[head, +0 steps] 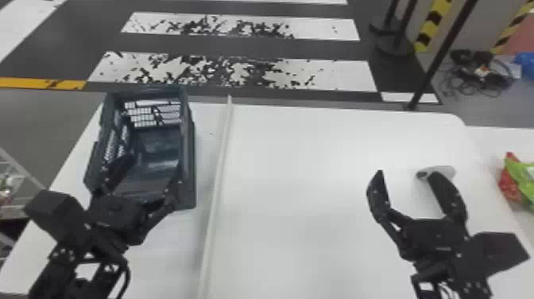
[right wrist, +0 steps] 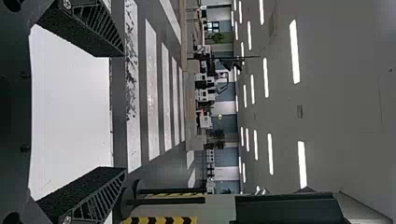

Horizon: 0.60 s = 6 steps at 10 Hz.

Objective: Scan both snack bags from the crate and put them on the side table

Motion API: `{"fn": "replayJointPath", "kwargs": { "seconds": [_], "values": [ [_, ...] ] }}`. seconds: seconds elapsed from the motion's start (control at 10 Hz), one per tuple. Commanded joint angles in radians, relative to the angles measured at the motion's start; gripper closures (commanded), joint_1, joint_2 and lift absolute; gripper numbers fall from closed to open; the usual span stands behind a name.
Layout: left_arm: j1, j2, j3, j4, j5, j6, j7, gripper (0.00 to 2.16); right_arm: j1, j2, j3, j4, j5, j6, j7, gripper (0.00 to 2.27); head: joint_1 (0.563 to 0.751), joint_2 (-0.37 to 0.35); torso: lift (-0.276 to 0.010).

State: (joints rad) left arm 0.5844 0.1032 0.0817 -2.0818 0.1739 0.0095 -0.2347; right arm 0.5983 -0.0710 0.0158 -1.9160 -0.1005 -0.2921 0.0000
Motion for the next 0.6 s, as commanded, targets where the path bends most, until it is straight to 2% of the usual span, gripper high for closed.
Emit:
{"fn": "replayJointPath", "kwargs": {
  "seconds": [0.0, 0.5],
  "values": [
    [0.0, -0.002, 0.0, 0.002, -0.002, 0.002, 0.0, 0.1, 0.0, -0.001, 0.001, 0.0, 0.001, 0.0, 0.0, 0.06, 0.695, -0.007, -0.087],
    [-0.003, -0.003, -0.01, 0.008, -0.01, 0.002, 0.002, 0.1, -0.002, -0.003, 0.004, 0.003, 0.005, 0.0, 0.0, 0.07, 0.695, -0.003, -0.087]
  ]
}}
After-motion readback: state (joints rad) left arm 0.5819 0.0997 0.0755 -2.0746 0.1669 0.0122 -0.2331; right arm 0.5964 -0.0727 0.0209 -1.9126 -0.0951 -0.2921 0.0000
